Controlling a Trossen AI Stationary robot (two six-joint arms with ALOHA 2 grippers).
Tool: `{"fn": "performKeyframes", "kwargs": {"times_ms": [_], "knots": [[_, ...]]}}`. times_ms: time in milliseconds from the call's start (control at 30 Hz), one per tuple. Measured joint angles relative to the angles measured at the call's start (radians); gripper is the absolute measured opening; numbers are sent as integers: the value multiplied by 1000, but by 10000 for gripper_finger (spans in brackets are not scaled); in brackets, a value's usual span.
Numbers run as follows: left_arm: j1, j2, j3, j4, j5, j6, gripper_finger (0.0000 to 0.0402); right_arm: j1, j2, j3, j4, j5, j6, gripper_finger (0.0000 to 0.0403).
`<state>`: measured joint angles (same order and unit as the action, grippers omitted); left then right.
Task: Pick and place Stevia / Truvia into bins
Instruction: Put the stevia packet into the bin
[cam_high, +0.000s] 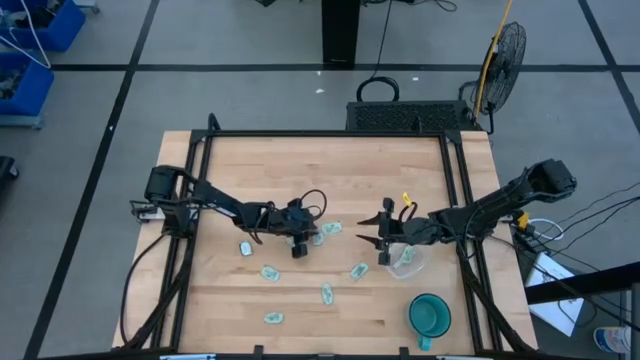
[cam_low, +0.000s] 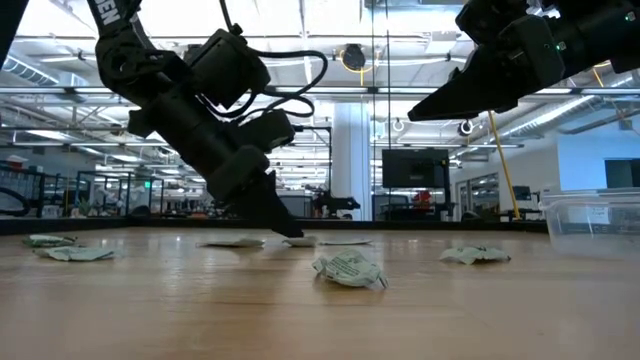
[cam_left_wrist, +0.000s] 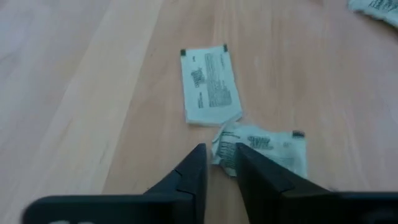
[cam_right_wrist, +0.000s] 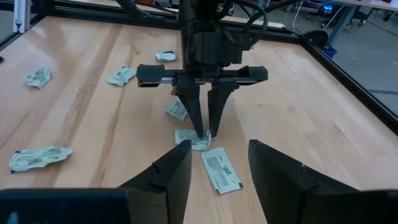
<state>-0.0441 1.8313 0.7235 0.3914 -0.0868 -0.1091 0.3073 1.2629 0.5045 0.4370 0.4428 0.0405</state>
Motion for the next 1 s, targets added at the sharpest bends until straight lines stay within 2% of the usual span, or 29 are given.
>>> {"fn": "performKeyframes", "kwargs": {"times_ms": [167, 300, 533, 733, 900, 1000], "knots": [[0, 0, 0, 1, 1, 0, 10, 0, 0, 0, 0, 0, 0, 151], [0, 0, 0, 8, 1, -1, 11, 0, 0, 0, 0, 0, 16, 151], [-5, 0, 21, 74, 13, -3, 6, -1, 44, 0, 13, -4, 162, 151], [-26, 0, 118, 70, 11, 57, 8, -19, 171, 0, 117, -7, 425, 151], [-47, -1, 215, -20, -57, 131, 4, -53, 239, 0, 236, -2, 751, 151], [-55, -1, 260, -86, -89, 159, 10, -66, 257, 0, 231, -4, 829, 151]]}}
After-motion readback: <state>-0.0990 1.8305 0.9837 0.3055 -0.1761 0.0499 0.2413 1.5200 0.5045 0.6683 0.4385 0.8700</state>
